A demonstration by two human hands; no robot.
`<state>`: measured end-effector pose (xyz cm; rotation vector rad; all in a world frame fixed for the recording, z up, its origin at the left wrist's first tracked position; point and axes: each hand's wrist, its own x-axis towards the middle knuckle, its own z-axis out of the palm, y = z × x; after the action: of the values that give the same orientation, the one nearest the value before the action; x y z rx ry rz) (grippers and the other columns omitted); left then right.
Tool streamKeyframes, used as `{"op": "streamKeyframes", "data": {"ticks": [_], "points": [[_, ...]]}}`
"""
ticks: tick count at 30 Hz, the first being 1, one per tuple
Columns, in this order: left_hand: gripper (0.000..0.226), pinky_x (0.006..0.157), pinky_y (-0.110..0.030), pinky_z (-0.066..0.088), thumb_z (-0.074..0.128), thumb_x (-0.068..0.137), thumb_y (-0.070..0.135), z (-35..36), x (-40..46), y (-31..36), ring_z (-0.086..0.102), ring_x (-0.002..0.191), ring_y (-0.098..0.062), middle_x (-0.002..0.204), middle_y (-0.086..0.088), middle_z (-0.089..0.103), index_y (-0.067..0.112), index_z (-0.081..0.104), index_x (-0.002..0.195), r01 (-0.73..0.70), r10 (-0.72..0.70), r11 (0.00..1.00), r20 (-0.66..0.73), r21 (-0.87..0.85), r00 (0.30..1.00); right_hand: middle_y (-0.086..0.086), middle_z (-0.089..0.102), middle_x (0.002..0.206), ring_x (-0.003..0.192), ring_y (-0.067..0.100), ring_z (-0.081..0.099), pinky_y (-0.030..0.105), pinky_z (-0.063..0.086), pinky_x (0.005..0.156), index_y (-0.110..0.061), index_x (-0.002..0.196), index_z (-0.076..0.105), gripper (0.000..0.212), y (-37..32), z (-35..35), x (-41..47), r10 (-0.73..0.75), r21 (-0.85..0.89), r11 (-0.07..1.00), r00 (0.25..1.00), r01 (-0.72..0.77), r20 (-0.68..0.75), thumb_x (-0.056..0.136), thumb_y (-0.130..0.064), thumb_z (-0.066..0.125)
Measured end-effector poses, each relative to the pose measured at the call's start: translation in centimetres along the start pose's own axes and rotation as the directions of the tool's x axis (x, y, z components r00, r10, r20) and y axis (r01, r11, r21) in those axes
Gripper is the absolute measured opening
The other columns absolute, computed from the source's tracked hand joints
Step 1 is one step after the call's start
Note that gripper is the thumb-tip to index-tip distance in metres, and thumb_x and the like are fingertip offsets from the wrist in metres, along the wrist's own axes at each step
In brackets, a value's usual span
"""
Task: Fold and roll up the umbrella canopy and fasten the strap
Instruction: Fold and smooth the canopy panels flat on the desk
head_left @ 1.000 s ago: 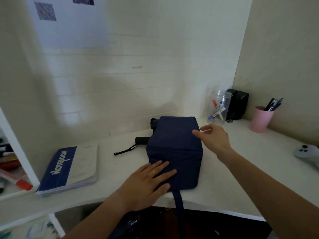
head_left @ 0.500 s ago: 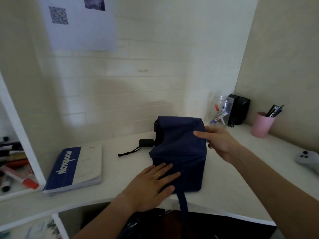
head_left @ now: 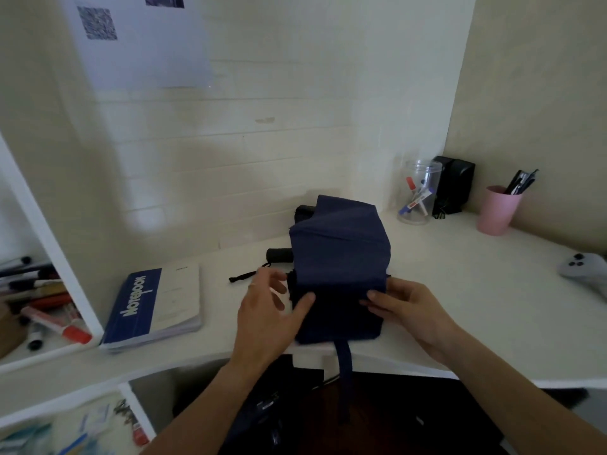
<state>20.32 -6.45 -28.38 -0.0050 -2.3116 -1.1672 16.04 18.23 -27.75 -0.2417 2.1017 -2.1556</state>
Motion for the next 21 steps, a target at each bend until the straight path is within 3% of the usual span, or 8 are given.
{"op": "streamKeyframes", "data": {"ticks": [2, 5, 9, 11, 14, 16, 19, 21], "points": [[0.056, 0.067, -0.024, 0.051, 0.082, 0.080, 0.047, 0.0, 1.1, 1.5, 0.072, 0.074, -0.015, 0.103, -0.002, 0.069, 0.022, 0.052, 0.119, 0.406, -0.358, 0.874, 0.212, -0.267, 0.909, 0.018, 0.076, 0.110, 0.106, 0.030, 0.073, 0.031, 0.059, 0.091, -0.002, 0.113, 0.066, 0.021, 0.3, -0.2, -0.3, -0.019, 0.024, 1.000, 1.000, 0.018, 0.015, 0.092, 0.001, 0.066], [0.056, 0.071, -0.036, 0.060, 0.074, 0.085, 0.053, 0.0, 1.9, 2.8, 0.077, 0.082, -0.028, 0.110, -0.010, 0.074, 0.014, 0.061, 0.123, 0.606, -0.441, 0.655, 0.424, -0.451, 0.791, 0.020, 0.077, 0.105, 0.102, 0.034, 0.072, 0.039, 0.057, 0.092, -0.001, 0.104, 0.062, 0.015, 0.8, -0.7, -0.6, -0.049, -0.053, 0.997, 0.998, 0.051, 0.037, 0.091, 0.005, 0.065], [0.037, 0.075, -0.038, 0.060, 0.075, 0.088, 0.045, 0.0, 1.6, 2.4, 0.075, 0.096, -0.034, 0.100, -0.007, 0.080, 0.012, 0.076, 0.103, 0.608, -0.464, 0.652, 0.395, -0.453, 0.793, 0.010, 0.078, 0.099, 0.099, 0.029, 0.072, 0.032, 0.056, 0.088, -0.002, 0.092, 0.066, 0.016, 0.5, -0.7, -0.8, -0.021, -0.104, 0.994, 0.998, 0.027, 0.053, 0.084, 0.012, 0.066], [0.024, 0.070, -0.035, 0.054, 0.079, 0.087, 0.032, 0.1, 1.4, 1.7, 0.076, 0.095, -0.034, 0.099, -0.010, 0.080, 0.010, 0.077, 0.094, 0.535, -0.420, 0.729, 0.338, -0.427, 0.842, 0.008, 0.075, 0.096, 0.100, 0.026, 0.070, 0.034, 0.054, 0.093, -0.005, 0.090, 0.065, 0.006, 0.0, -0.5, -0.9, 0.024, 0.035, 0.999, 0.998, -0.026, 0.054, 0.087, -0.002, 0.069], [0.017, 0.074, -0.034, 0.053, 0.076, 0.090, 0.026, -0.2, 0.9, 1.5, 0.076, 0.083, -0.028, 0.097, -0.011, 0.080, 0.009, 0.077, 0.094, 0.458, -0.319, 0.773, 0.354, -0.439, 0.879, 0.010, 0.077, 0.102, 0.101, 0.023, 0.073, 0.035, 0.056, 0.093, 0.000, 0.102, 0.071, 0.034, -0.4, -0.1, -0.5, 0.093, 0.170, 0.982, 0.995, -0.085, -0.035, 0.091, -0.033, 0.071], [0.016, 0.078, -0.036, 0.058, 0.073, 0.093, 0.023, -0.6, 0.6, 1.7, 0.076, 0.081, -0.031, 0.097, -0.009, 0.080, 0.009, 0.076, 0.099, 0.425, -0.255, 0.787, 0.391, -0.448, 0.884, 0.014, 0.075, 0.099, 0.094, 0.022, 0.073, 0.035, 0.059, 0.089, 0.004, 0.098, 0.070, 0.038, -0.5, 0.3, -0.5, 0.103, 0.146, 0.986, 0.989, -0.086, -0.108, 0.090, -0.033, 0.072], [0.017, 0.078, -0.030, 0.060, 0.069, 0.097, 0.021, -0.7, 0.2, 1.7, 0.077, 0.081, -0.031, 0.095, -0.007, 0.081, 0.006, 0.072, 0.105, 0.423, -0.244, 0.797, 0.410, -0.432, 0.879, 0.010, 0.070, 0.089, 0.080, 0.020, 0.066, 0.031, 0.057, 0.071, -0.005, 0.087, 0.070, 0.022, -1.2, 0.5, -1.0, 0.098, 0.023, 0.995, 0.979, -0.095, -0.180, 0.090, -0.027, 0.073], [0.016, 0.071, -0.019, 0.057, 0.068, 0.097, 0.022, -0.6, 0.0, 1.5, 0.078, 0.082, -0.024, 0.092, -0.005, 0.081, 0.007, 0.072, 0.103, 0.418, -0.261, 0.826, 0.400, -0.379, 0.879, 0.007, 0.071, 0.085, 0.066, 0.018, 0.056, 0.026, 0.043, 0.056, -0.006, 0.091, 0.073, 0.020, -1.7, 0.4, -1.3, 0.090, -0.089, 0.990, 0.970, -0.112, -0.224, 0.089, -0.027, 0.074]]}}
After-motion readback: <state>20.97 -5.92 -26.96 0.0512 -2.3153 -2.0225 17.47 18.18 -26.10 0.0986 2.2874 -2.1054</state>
